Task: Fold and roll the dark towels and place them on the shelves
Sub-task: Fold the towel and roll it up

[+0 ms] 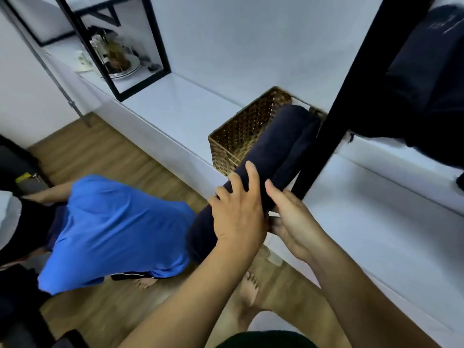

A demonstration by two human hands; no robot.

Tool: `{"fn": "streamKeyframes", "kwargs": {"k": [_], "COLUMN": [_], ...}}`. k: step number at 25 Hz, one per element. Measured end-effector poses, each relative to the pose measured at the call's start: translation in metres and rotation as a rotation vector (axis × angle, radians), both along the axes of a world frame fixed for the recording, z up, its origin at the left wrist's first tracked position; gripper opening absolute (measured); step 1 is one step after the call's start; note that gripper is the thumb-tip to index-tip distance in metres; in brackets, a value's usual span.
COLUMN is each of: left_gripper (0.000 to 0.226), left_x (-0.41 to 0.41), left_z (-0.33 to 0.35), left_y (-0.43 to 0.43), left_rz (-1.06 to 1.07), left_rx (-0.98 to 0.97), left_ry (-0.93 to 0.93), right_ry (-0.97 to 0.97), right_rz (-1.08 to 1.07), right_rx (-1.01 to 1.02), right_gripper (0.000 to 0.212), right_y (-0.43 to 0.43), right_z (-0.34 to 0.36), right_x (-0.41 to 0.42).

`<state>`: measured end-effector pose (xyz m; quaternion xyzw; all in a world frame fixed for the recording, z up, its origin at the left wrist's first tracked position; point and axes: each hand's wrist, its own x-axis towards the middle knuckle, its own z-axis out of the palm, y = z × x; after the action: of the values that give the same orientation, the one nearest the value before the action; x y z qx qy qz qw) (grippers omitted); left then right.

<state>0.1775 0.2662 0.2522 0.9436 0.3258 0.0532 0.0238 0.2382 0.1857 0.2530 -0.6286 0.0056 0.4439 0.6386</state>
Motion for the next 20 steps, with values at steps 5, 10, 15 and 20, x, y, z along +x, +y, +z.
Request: {"fn": "streamKeyframes", "kwargs": {"k": [5, 10, 15, 20], "left_gripper": [0.083, 0.055, 0.06, 0.099], "left_x": [0.074, 0.117, 0.152, 0.219], "left_z": [0.022, 0.047, 0.04, -0.013], "left_y": [0.037, 0.103, 0.222, 0.236], "left_rz": [-0.334, -0.508, -0.141, -0.266], "left_rx": [0.235, -0.055, -0.867, -0.791], "left_ry": [0.372, 0.201, 0.072, 0.229], "right_ry": [0.295, 0.407, 0.349, 0.257], "right_rz": [-0.073, -0.174, -0.283, -0.397], "right_rx": [0.172, 0.142, 0.163, 0.005], "right_gripper": [0.053, 0.048, 0.053, 0.046], "right_y": [0.059, 0.107, 0.159, 0.201], "right_z": [-0.003, -0.023, -0.045, -0.075], "right_x": [0.073, 0.13, 0.19, 0.244]}}
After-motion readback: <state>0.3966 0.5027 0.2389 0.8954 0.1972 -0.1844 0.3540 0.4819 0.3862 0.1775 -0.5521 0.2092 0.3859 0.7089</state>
